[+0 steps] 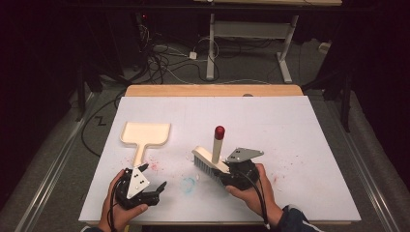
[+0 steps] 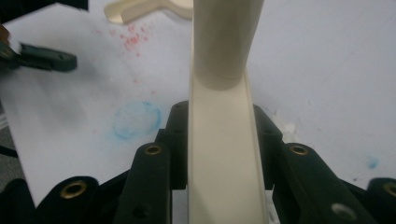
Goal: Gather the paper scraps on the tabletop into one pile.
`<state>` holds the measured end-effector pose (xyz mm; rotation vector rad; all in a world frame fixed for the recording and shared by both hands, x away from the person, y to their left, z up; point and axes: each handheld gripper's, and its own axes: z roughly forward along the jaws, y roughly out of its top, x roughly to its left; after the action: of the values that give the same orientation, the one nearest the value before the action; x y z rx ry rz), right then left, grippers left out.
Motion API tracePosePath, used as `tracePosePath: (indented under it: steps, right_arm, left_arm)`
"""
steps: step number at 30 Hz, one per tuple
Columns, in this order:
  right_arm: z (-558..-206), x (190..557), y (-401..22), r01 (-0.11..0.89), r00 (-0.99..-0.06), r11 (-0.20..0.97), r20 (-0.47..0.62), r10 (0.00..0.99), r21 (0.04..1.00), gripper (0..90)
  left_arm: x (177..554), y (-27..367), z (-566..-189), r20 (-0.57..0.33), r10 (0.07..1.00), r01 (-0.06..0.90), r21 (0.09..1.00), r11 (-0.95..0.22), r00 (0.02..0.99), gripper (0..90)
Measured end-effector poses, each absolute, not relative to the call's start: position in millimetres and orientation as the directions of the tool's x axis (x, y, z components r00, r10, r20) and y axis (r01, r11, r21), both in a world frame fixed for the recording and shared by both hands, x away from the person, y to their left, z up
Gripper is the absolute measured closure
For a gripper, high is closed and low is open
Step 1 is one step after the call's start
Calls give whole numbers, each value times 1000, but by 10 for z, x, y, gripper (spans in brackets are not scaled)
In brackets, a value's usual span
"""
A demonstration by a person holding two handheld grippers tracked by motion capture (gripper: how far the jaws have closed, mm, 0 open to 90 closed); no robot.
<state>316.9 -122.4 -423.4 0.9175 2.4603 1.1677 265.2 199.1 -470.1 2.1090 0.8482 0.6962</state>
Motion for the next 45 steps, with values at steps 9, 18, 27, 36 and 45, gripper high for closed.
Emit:
tracePosePath:
  steps: [9, 18, 27, 36, 45]
  right_arm:
    - [-3850, 3066, -1517, 348, -802, 441, 19, 597, 827, 680]
    - [-3744, 2937, -2106, 318, -775, 493, -78, 627, 810, 681]
    - [-3934, 2823, -2747, 379, -701, 569, -176, 692, 730, 681]
    - [-4154, 2919, -3016, 494, -549, 477, -165, 820, 727, 681]
    - [-4280, 2934, -2458, 495, -555, 443, -120, 823, 748, 679]
  left_arm:
    - [2655, 1945, -4712, 222, 725, 324, 783, -531, 652, 176]
    - [2642, 1921, -4722, 231, 713, 320, 773, -548, 662, 176]
    - [2647, 1893, -4731, 240, 705, 318, 764, -561, 668, 176]
    - [2660, 1861, -4746, 228, 698, 328, 757, -566, 679, 176]
    - [2671, 1858, -4749, 224, 694, 326, 758, -565, 684, 178]
